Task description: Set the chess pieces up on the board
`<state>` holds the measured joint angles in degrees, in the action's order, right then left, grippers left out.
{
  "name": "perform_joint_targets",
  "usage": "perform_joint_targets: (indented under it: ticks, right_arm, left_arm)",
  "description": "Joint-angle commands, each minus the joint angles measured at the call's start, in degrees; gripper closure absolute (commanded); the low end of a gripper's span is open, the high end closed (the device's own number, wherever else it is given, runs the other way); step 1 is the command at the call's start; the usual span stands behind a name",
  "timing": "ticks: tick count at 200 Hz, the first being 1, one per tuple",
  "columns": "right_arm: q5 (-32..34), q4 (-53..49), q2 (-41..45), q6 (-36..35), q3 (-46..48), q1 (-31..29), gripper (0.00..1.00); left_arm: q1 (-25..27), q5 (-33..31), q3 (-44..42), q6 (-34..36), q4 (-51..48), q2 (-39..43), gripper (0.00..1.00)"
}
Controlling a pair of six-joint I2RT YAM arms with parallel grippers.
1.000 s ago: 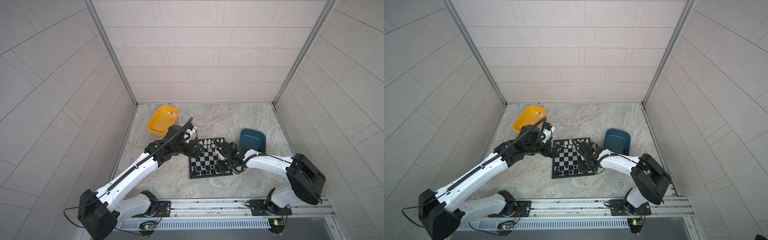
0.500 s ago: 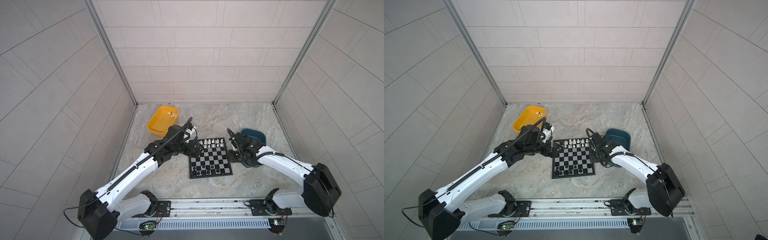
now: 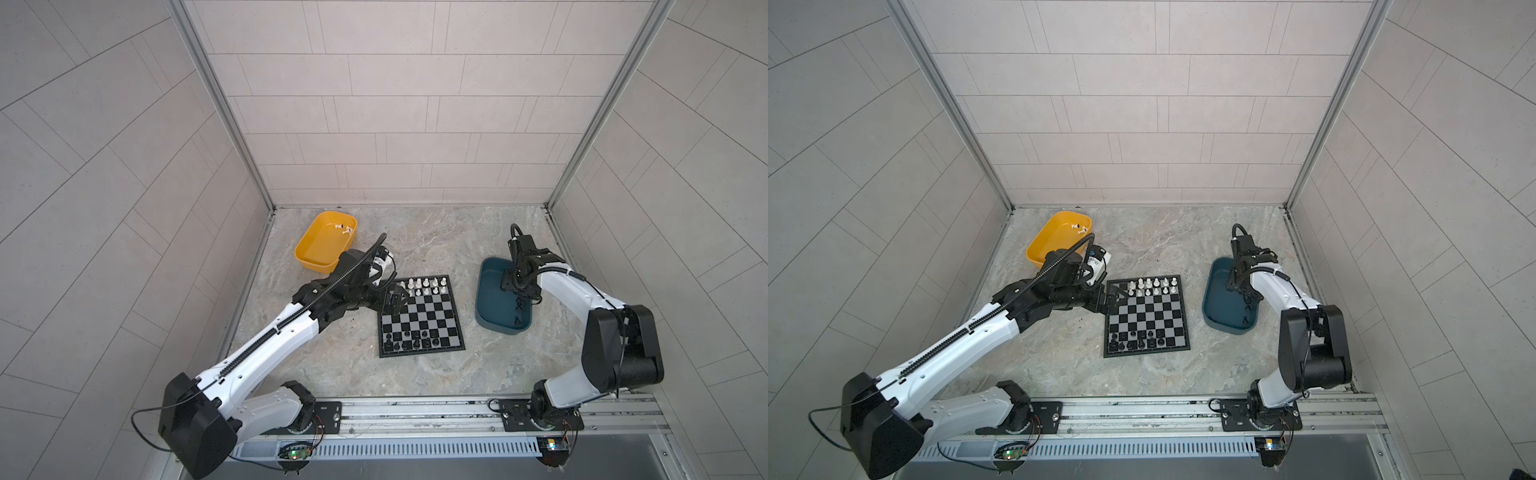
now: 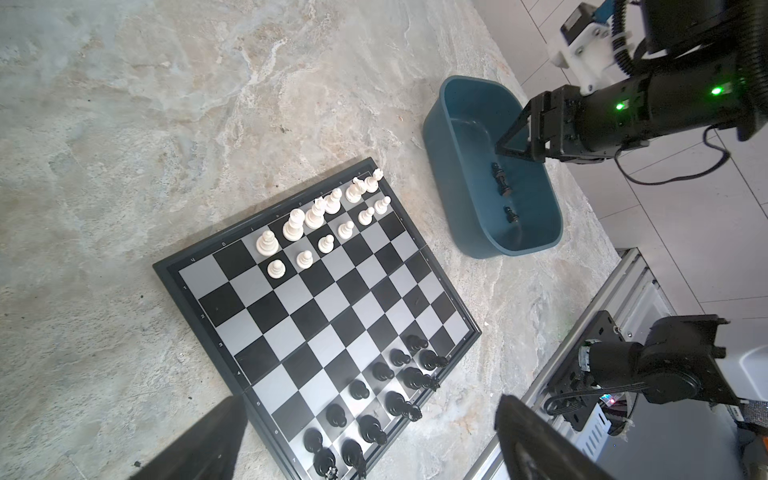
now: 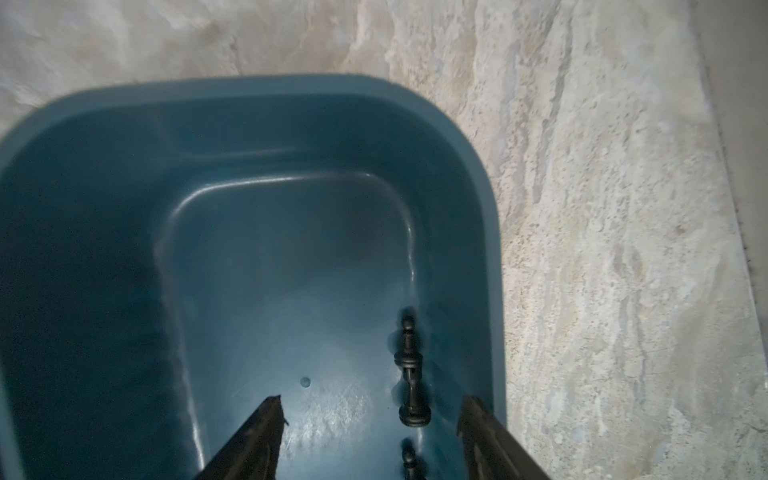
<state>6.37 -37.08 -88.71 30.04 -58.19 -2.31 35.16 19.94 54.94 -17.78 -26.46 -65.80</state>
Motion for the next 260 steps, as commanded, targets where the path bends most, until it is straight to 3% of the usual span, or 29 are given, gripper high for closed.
perform_joint_targets:
  ticks: [1,114,148,193,239,260]
  right_arm:
    - [0.7,-1.2,-2.0,1.6,-1.0,0.4,0.31]
    - [-3.7,-0.1,-7.6,13.5,1.6,0.5,0.35]
    - [-5.1,1.2,-7.6,13.8,2.3,0.6,0.35]
    - [-13.9,7.2,-4.2,9.3,3.0,0.5,0.38]
    - [-3.3,-3.4,-1.3,5.6,-0.3,0.6,0.40]
    - [-4.5,-3.8,-0.6,7.3,1.6,0.7,0.41]
  left_arm:
    - [-0.3,0.1,-0.4,0.2,0.1,-0.1,0.00]
    - [-0.3,-0.6,0.9,0.6,-1.2,-1.8,0.00]
    - [-0.3,-0.6,1.1,0.7,-1.4,-1.8,0.00]
    - [-0.3,-0.5,1.1,0.8,-1.5,-1.5,0.00]
    - [-0.3,-0.5,1.0,0.8,-1.5,-1.4,0.00]
    - [-0.3,-0.5,1.0,0.8,-1.5,-1.4,0.00]
